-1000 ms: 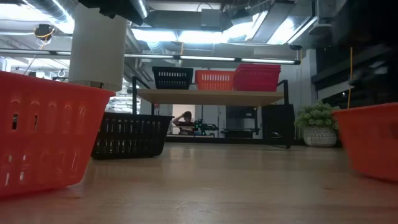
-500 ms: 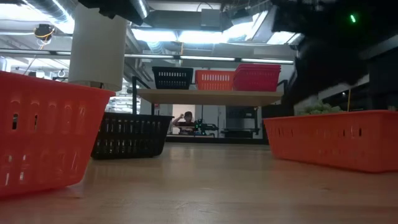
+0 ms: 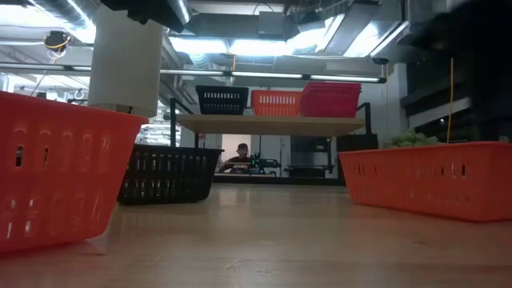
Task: Stack baskets on shelf by color
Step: Stack the right orange basket on top of the orange basket on the shelf
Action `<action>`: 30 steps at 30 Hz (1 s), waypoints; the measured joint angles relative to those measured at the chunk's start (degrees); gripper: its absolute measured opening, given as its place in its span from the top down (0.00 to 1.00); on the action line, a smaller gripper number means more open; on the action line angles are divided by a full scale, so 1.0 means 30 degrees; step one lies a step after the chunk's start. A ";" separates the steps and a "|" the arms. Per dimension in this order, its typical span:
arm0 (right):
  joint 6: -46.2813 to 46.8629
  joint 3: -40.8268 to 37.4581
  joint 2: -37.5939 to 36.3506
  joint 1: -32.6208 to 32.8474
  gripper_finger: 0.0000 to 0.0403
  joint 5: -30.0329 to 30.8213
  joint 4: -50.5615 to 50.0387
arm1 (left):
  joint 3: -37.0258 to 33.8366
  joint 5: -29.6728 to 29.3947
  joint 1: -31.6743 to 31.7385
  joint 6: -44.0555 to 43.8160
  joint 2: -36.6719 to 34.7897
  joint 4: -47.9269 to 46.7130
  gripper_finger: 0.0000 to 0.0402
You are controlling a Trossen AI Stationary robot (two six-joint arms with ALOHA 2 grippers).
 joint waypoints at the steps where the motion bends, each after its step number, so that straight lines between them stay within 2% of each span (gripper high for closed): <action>1: 0.0000 -0.0348 0.0000 0.0249 0.66 -0.0025 -0.0097 | 0.0000 0.0000 0.0000 0.0000 0.0000 0.0000 0.90; 4: 0.0071 -0.1352 0.0000 0.0807 0.66 0.0020 -0.0101 | 0.0000 0.0000 0.0000 0.0000 0.0000 0.0000 0.90; 9: 0.1020 -0.2396 0.0000 0.1007 0.66 0.1450 -0.0086 | -0.0005 0.0000 0.0000 0.0003 0.0000 0.0000 0.90; 15: 0.1108 -0.3464 0.0000 0.1007 0.66 0.1454 0.0106 | 0.0000 0.0000 0.0000 0.0007 0.0000 0.0007 0.90; 23: 0.3172 -0.4548 0.0000 0.1002 0.66 0.1385 0.1926 | -0.0001 0.0000 0.0000 0.0007 0.0000 0.0001 0.90; 27: 0.3554 -0.4484 0.0000 0.0970 0.75 0.1618 0.1927 | 0.0000 0.0000 -0.0003 0.0007 0.0000 0.0003 0.90; 30: 0.3332 -0.4286 0.0000 0.0963 0.92 0.1791 0.1934 | 0.0000 0.0000 0.0000 0.0007 0.0000 0.0000 0.90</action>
